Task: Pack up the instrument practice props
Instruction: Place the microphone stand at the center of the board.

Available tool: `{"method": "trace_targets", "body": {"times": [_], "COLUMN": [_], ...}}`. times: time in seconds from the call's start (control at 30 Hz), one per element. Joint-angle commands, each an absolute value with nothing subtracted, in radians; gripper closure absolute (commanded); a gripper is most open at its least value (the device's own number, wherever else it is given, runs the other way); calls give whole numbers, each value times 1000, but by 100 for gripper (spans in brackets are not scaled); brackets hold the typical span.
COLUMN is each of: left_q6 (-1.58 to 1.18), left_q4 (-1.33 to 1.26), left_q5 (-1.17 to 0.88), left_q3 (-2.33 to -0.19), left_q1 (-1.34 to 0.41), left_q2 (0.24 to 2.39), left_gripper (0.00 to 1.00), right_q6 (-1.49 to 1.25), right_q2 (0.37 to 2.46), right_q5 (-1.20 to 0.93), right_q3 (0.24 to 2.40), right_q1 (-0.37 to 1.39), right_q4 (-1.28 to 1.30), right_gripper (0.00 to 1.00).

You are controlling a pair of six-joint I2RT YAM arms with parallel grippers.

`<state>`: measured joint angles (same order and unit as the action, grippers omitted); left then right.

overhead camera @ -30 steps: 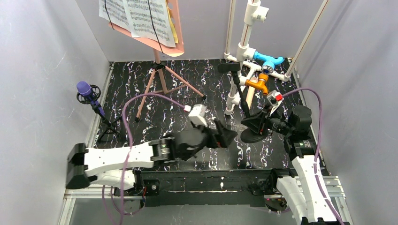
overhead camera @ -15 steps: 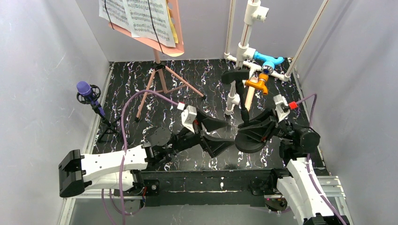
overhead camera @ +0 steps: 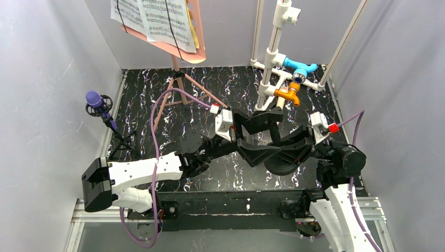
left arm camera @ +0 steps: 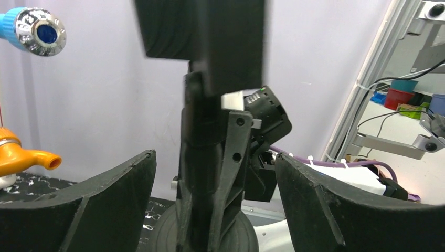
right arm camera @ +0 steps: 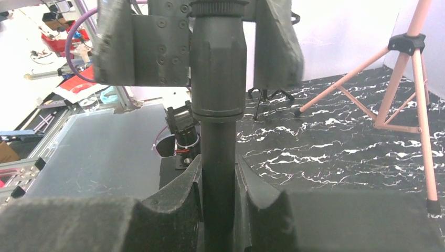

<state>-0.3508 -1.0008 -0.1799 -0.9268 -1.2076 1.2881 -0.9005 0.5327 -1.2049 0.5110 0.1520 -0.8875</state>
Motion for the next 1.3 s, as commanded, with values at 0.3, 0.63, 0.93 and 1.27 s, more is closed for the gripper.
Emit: {"method": "trace_targets", "body": {"times": [0.3, 0.63, 0.93, 1.27], "left_q6": [-328, -363, -382, -314], "left_q4": [-1083, -1081, -1080, -1005], "left_q5": [-250, -251, -235, -194], "left_q3": [-923, -906, -887, -866], "left_q1": [-1180, -1169, -1166, -1165], "left_q2": [1326, 1353, 1352, 1326], "left_gripper": [28, 56, 100, 100], "right_q6": [-649, -618, -493, -152], "right_q2": [522, 525, 525, 545], "right_q5": [-1175, -1175, -1164, -1089], "right_q3": [590, 592, 599, 645], "right_q1": [167, 170, 170, 170], "right_q4": [-564, -519, -366, 32], "right_gripper": [99, 99, 99, 63]}}
